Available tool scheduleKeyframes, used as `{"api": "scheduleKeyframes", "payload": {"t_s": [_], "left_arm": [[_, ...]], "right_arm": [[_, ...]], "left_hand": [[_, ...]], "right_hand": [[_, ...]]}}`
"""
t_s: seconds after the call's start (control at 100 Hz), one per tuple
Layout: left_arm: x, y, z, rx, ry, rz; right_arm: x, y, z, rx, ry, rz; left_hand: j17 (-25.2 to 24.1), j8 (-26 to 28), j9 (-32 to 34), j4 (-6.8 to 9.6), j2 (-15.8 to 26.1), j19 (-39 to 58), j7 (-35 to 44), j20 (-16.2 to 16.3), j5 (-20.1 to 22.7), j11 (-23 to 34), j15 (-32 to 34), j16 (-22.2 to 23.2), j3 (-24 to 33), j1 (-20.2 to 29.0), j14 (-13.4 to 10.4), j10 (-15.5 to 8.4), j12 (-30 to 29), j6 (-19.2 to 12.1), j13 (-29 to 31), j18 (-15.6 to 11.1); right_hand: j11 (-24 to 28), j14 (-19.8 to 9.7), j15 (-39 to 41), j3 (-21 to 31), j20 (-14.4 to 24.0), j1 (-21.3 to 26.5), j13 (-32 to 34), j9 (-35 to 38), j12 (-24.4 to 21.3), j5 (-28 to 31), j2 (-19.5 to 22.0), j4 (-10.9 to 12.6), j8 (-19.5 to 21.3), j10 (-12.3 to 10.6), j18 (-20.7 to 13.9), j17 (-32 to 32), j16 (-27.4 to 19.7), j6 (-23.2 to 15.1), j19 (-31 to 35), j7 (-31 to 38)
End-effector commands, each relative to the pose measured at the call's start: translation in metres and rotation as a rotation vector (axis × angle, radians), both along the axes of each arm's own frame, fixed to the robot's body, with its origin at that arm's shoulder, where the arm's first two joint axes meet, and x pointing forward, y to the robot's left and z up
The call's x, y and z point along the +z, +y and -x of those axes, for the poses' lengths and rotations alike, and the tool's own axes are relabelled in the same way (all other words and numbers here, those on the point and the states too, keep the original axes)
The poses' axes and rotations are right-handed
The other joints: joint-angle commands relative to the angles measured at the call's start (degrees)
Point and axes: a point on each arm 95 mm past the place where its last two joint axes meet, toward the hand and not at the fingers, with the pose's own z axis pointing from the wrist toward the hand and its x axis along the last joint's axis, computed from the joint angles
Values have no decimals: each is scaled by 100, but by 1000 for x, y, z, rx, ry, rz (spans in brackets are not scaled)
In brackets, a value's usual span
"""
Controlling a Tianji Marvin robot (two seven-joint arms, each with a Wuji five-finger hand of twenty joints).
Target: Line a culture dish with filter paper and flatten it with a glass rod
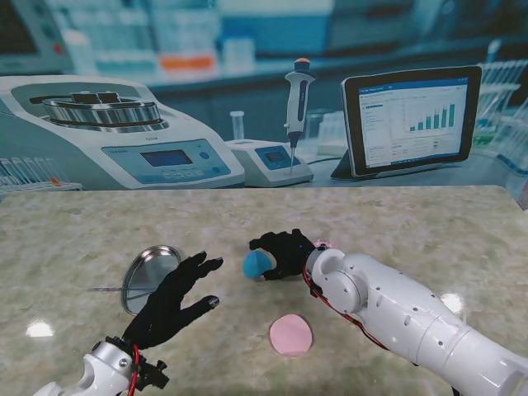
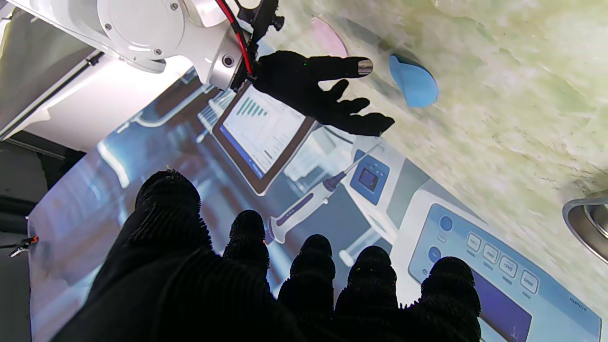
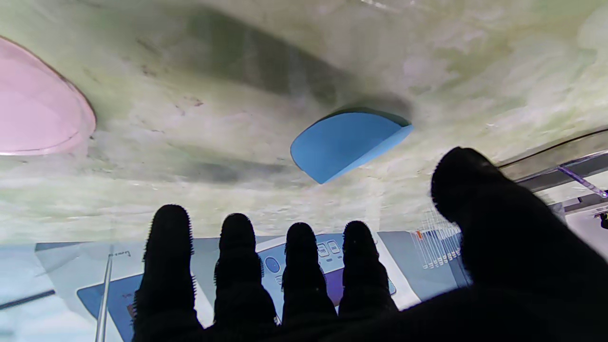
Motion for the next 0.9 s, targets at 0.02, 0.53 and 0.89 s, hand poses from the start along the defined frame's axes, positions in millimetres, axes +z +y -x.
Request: {"api": "scheduleKeyframes", "payload": {"t_s": [0.02, 0.53, 0.89], "left_arm": [[0, 1, 1, -1, 5, -5], [-1, 0, 0, -2, 8, -8], [-1, 0, 0, 0, 10, -9]], "right_arm": [[-5, 7, 1, 0, 15, 0], [-20, 12, -2, -26, 17, 87], [-22, 12, -4, -33, 10, 102]], "left_hand": [[-10, 68, -111, 168, 169, -314, 161, -222, -35, -33, -73, -29, -144, 58, -197, -204, 82, -182, -158, -150], [-11, 68, -110, 167, 170, -313, 160, -219, -39, -34, -72, -25, -143, 58, -203, -202, 86, -184, -155, -148], [-11, 67, -111, 167, 168, -314, 158, -218, -44, -36, -74, -29, -143, 56, -199, -203, 82, -191, -158, -149]], "right_hand": [[-102, 73, 22, -152, 86, -347, -184, 0, -36, -136, -238, -144, -91, 145, 1, -128, 93, 35, -35, 66], [-1613, 379, -481, -125, 105, -616, -727, -136, 44, -234, -540, -289, -242, 281, 145, -473, -8, 343, -473, -762], [-1642, 355, -443, -25, 161, -533, -686, -137, 404, -210, -618, -285, 342, 270, 156, -446, 29, 350, -475, -799]]}}
